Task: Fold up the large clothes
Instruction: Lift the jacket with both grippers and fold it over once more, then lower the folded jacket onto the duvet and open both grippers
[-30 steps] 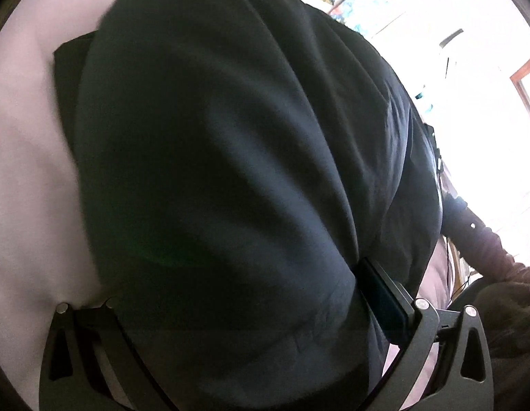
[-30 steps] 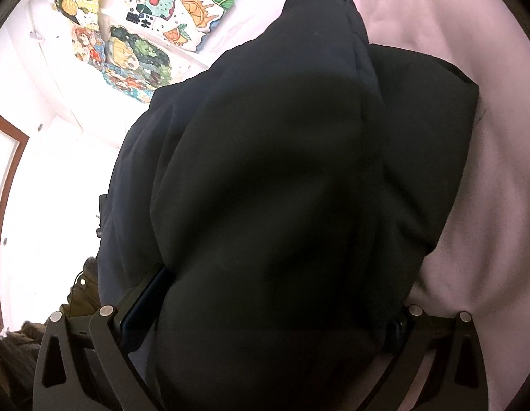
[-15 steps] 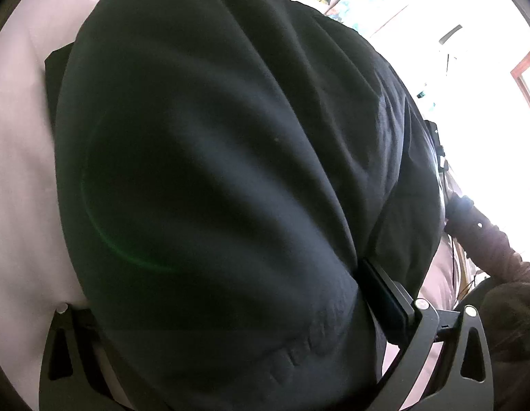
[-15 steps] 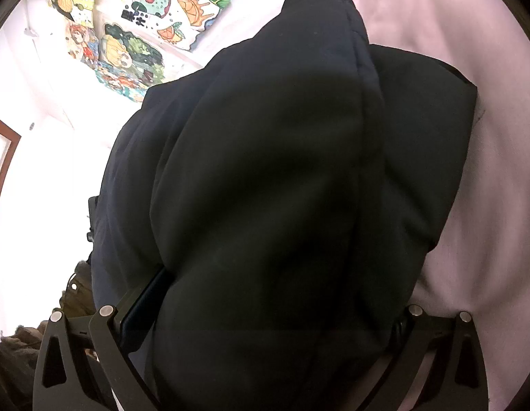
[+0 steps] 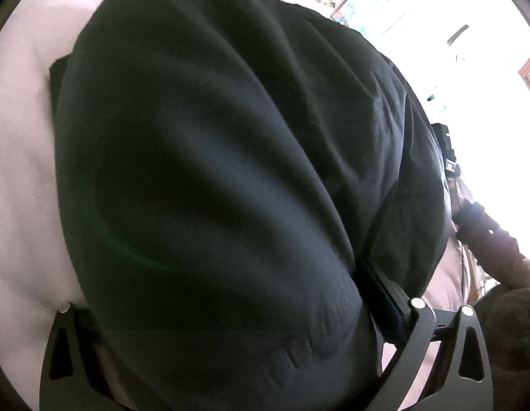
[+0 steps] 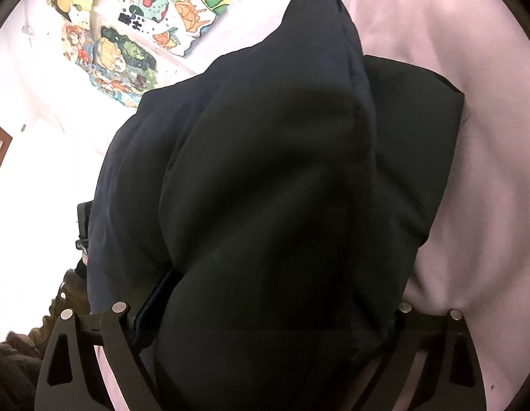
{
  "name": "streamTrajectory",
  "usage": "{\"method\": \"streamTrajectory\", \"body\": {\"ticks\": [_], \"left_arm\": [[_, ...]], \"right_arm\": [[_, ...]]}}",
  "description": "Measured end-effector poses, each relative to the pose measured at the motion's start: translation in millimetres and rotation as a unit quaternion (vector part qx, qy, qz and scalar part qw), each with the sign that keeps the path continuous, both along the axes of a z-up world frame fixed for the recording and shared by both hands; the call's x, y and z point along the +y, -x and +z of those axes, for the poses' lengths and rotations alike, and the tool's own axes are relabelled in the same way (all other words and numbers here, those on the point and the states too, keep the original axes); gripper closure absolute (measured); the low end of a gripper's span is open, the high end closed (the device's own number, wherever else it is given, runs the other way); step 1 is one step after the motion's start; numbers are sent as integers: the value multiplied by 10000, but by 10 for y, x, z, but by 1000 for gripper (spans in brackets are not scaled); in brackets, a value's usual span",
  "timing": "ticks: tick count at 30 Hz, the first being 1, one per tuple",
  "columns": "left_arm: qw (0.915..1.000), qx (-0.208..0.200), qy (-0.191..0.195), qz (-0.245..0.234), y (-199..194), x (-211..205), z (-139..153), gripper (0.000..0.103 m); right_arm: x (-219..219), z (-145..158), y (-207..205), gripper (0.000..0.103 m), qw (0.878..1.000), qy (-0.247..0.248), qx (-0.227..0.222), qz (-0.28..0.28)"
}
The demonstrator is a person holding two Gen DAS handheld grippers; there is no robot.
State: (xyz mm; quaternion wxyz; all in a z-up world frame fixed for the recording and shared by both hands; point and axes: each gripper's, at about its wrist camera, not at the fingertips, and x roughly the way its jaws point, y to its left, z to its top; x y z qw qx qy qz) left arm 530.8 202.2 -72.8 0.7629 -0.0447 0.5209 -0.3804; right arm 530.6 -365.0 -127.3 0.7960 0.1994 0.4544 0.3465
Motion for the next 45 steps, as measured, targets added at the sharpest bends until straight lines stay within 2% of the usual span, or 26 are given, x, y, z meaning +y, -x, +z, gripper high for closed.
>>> {"method": "streamTrajectory", "body": {"ticks": [2,5,10,17,21,25,33,40,45], "left_arm": [[9998,-122,-23,133,49,14,22,12],[9992,-300,95,252,136,50,36,21],[9978,-284,251,551,162,107,70,39],[9951,-228,210,943,138,-3,89,56],[9940,-452,168,979,231,-160,174,66],[9934,-476,116,1042,289,-248,246,73],[9948,-674,2,758,587,-500,510,77],[9961,-698,-21,536,1113,-520,933,77],[9957,-782,32,497,1456,-346,1157,77]], "right_arm": [[1,19,18,13,10000,17,-36,-25],[-3,68,51,25,9999,37,-157,-28],[16,158,127,45,9991,51,-409,14],[103,270,145,55,9982,245,-549,0],[94,301,211,62,9978,128,-616,-200],[120,395,352,67,9965,50,-747,-374],[243,715,866,71,9920,373,-1041,-608],[440,1379,1672,71,9852,1003,-1214,-674],[534,1696,2153,71,9828,1181,-1245,-685]]}}
